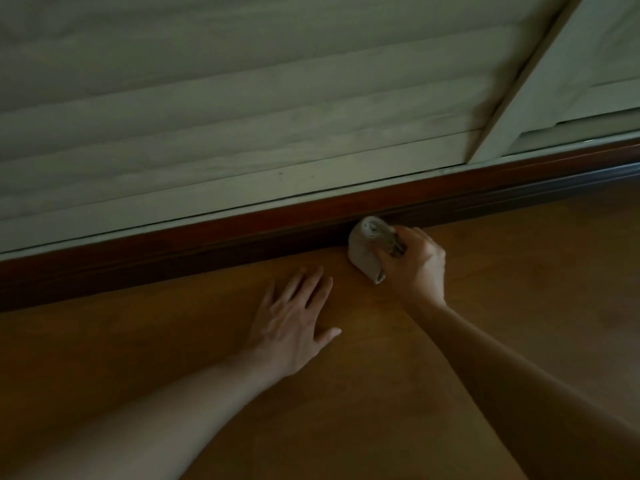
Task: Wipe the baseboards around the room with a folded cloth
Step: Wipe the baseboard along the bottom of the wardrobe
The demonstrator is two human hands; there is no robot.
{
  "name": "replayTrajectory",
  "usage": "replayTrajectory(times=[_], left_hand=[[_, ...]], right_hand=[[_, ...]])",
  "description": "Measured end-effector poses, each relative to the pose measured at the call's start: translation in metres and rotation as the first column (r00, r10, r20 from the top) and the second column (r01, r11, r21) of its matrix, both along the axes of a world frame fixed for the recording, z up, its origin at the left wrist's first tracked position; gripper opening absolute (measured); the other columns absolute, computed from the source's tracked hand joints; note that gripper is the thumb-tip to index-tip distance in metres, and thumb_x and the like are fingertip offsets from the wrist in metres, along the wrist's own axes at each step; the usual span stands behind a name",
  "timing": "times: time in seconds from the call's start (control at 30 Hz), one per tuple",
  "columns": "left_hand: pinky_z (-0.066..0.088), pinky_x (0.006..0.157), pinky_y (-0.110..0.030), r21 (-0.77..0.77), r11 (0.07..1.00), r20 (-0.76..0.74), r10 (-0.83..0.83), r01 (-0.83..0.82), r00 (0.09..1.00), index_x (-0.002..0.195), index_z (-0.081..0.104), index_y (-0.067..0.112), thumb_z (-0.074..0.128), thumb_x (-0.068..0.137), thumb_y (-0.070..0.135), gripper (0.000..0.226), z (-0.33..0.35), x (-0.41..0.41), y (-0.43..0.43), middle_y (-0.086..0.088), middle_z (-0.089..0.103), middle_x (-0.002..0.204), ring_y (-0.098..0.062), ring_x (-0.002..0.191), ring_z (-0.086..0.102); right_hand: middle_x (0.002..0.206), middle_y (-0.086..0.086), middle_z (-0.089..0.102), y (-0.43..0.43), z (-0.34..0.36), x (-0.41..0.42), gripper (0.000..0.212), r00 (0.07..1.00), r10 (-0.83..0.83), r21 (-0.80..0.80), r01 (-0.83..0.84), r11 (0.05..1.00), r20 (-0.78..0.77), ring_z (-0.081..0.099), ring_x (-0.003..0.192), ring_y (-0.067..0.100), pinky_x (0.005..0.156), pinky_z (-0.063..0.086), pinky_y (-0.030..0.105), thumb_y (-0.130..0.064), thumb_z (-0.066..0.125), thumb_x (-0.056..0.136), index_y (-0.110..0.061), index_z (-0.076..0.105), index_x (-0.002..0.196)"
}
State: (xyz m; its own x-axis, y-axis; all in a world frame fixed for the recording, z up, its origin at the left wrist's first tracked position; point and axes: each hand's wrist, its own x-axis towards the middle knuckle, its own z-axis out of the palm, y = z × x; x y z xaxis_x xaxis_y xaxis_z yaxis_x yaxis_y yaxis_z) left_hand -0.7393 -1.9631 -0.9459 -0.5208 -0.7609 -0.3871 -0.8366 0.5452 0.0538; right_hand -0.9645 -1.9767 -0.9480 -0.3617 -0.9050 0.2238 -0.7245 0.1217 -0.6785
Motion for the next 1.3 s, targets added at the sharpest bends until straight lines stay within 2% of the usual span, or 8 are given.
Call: replayTrajectory(times=[0.1, 0.27, 0.5, 0.77, 0.9, 1.0, 1.13, 1.3], left_hand=[[0.004, 0.125, -0.054, 0.06, 0.992, 0.022, 0.108, -0.109, 0.994, 0.158, -0.015, 0.033, 0.024, 0.097, 0.073, 0.084, 0.003, -0.016, 0.011, 0.009, -0.026, 0.165, -0.02, 0.154, -0.02], [0.006, 0.124, -0.057, 0.107, 0.964, 0.077, 0.236, -0.244, 0.969, 0.157, -0.019, 0.033, 0.026, 0.093, 0.078, 0.091, 0.005, -0.04, 0.02, 0.008, -0.03, 0.164, -0.022, 0.153, -0.022], [0.009, 0.124, -0.058, 0.077, 0.931, 0.101, 0.348, -0.356, 0.932, 0.158, -0.018, 0.031, 0.026, 0.091, 0.08, 0.094, 0.006, -0.066, 0.028, 0.003, -0.026, 0.166, -0.026, 0.154, -0.018], [0.01, 0.124, -0.056, 0.032, 0.912, 0.045, 0.407, -0.409, 0.912, 0.159, -0.013, 0.034, 0.021, 0.094, 0.077, 0.085, 0.002, -0.071, 0.036, 0.003, -0.019, 0.168, -0.025, 0.155, -0.014], [0.014, 0.121, -0.062, -0.083, 0.916, -0.083, 0.387, -0.394, 0.918, 0.16, 0.011, 0.037, 0.013, 0.092, 0.082, 0.081, -0.017, -0.057, 0.042, 0.001, 0.008, 0.17, -0.027, 0.155, 0.008], [0.018, 0.119, -0.063, -0.149, 0.904, -0.162, 0.377, -0.401, 0.912, 0.157, 0.027, 0.038, 0.019, 0.094, 0.08, 0.076, -0.032, -0.056, 0.047, 0.0, 0.024, 0.166, -0.028, 0.153, 0.02], [0.014, 0.121, -0.061, -0.194, 0.886, -0.19, 0.388, -0.422, 0.902, 0.156, 0.028, 0.041, 0.022, 0.094, 0.077, 0.072, -0.04, -0.055, 0.048, 0.003, 0.022, 0.167, -0.026, 0.153, 0.018], [0.013, 0.121, -0.059, -0.179, 0.884, -0.19, 0.4, -0.432, 0.897, 0.155, 0.028, 0.043, 0.025, 0.094, 0.075, 0.069, -0.039, -0.056, 0.048, 0.005, 0.02, 0.167, -0.024, 0.154, 0.017]], right_hand=[[0.089, 0.0, 0.065, 0.004, -0.005, -0.018, 0.02, 0.992, -0.1, 0.003, 0.1, 0.995, 0.082, 0.059, 0.077, 0.014, 0.064, 0.041, 0.026, -0.029, 0.073, 0.088, -0.012, 0.072, 0.1], [0.092, 0.004, 0.067, -0.003, -0.001, -0.01, 0.024, 0.993, 0.082, 0.0, -0.082, 0.997, 0.089, 0.062, 0.077, 0.017, 0.063, 0.053, 0.034, -0.029, 0.072, 0.089, -0.009, 0.072, 0.103], [0.091, 0.007, 0.067, -0.006, 0.004, -0.015, 0.026, 0.991, 0.081, 0.031, -0.085, 0.996, 0.102, 0.064, 0.077, 0.023, 0.065, 0.056, 0.042, -0.028, 0.073, 0.087, -0.008, 0.072, 0.104], [0.096, 0.007, 0.066, -0.005, 0.008, -0.011, 0.028, 0.988, 0.098, 0.039, -0.103, 0.994, 0.12, 0.066, 0.082, 0.024, 0.067, 0.057, 0.04, -0.028, 0.072, 0.089, -0.007, 0.071, 0.107], [0.097, 0.006, 0.068, -0.008, 0.009, -0.021, 0.029, 0.982, 0.163, 0.024, -0.166, 0.986, 0.093, 0.067, 0.082, 0.022, 0.066, 0.058, 0.039, -0.031, 0.072, 0.089, -0.008, 0.072, 0.107], [0.093, 0.005, 0.068, -0.006, 0.007, -0.058, 0.026, 0.995, 0.087, 0.037, -0.089, 0.995, 0.045, 0.065, 0.079, 0.021, 0.066, 0.057, 0.041, -0.03, 0.073, 0.088, -0.01, 0.072, 0.104], [0.091, 0.004, 0.068, -0.002, 0.004, -0.099, 0.026, 0.999, -0.044, 0.049, 0.043, 0.998, 0.027, 0.063, 0.079, 0.017, 0.068, 0.051, 0.032, -0.029, 0.073, 0.086, -0.009, 0.074, 0.102], [0.09, 0.002, 0.067, -0.004, 0.003, -0.081, 0.024, 0.998, 0.036, 0.032, -0.038, 0.999, 0.05, 0.059, 0.076, 0.012, 0.064, 0.045, 0.025, -0.027, 0.075, 0.085, -0.01, 0.074, 0.102]])
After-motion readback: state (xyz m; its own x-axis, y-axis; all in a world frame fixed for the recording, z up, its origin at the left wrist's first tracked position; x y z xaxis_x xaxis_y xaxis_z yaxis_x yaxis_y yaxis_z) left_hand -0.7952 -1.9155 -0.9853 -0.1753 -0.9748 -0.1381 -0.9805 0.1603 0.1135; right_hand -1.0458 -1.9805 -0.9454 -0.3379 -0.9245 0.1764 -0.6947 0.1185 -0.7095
